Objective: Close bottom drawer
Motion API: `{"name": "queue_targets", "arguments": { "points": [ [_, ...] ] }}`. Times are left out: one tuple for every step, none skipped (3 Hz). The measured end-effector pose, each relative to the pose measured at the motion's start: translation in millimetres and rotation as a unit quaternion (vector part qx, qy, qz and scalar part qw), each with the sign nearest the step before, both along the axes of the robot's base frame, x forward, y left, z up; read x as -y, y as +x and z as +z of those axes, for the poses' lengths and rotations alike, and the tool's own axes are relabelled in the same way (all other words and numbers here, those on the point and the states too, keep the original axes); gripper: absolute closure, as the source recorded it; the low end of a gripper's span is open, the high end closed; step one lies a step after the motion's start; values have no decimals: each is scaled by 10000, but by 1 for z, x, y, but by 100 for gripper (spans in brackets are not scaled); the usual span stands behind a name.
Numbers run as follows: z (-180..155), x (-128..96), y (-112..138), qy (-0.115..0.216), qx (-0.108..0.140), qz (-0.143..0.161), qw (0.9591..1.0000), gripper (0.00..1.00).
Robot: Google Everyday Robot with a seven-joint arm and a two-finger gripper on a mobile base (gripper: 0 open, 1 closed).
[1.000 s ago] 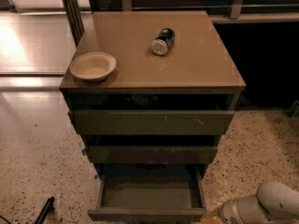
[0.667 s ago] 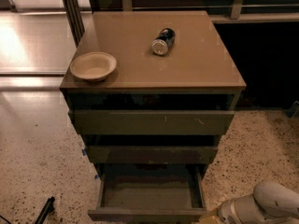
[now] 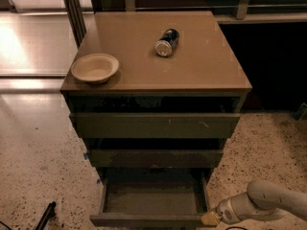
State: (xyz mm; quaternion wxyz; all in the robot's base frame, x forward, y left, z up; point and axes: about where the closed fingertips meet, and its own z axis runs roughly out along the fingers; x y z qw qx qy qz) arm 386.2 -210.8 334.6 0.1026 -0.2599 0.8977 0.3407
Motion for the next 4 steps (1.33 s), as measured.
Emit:
{"name": "queue_targets", "arguments": {
  "points": [
    [-32,2,17,49,-174,-93,9998,100],
    [-38,3,22,59,-171,-121,9998,100],
    [-47,4,15,56,-207,-304,9993,100],
    [-80,8,12,138,-463,-572,9972,100]
  ]
}}
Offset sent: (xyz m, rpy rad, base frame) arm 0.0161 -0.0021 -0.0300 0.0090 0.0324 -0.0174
